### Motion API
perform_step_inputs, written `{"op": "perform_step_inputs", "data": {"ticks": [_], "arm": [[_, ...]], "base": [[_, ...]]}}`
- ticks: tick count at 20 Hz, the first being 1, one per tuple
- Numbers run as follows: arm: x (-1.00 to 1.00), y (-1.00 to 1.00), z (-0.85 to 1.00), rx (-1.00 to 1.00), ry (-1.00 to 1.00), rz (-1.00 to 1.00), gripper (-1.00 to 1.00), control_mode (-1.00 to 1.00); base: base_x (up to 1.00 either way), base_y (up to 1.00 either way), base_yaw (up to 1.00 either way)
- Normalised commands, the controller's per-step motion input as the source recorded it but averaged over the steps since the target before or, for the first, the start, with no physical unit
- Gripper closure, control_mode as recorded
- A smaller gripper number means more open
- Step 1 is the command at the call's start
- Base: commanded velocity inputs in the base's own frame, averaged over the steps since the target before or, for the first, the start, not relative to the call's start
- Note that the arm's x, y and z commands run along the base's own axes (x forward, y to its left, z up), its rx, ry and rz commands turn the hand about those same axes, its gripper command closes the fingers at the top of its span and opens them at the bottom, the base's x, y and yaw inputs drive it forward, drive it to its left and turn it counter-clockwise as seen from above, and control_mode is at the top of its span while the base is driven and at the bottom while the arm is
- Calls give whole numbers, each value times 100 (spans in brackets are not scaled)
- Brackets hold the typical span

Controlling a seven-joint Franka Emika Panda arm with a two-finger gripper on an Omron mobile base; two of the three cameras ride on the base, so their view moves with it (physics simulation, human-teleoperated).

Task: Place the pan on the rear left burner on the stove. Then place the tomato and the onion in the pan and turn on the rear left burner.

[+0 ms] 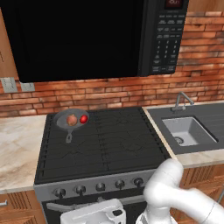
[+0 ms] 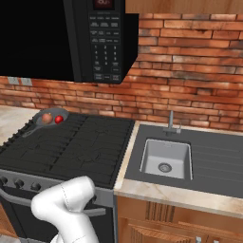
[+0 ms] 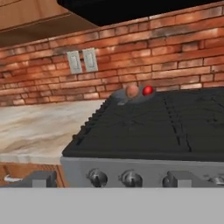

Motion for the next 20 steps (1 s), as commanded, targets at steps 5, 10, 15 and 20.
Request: {"op": "perform_step_inputs", "data": {"ticks": [5, 10, 15, 20], "arm": [[70, -7, -30, 26, 0, 0, -100, -100], [48, 0, -43, 23, 0, 0, -100, -100], [22, 0, -53, 16, 0, 0, -100, -100], [8, 0, -42, 6, 0, -1, -100, -100]], "base": [[0, 0, 0], [0, 0, 0], [0, 0, 0], [0, 0, 0]]}}
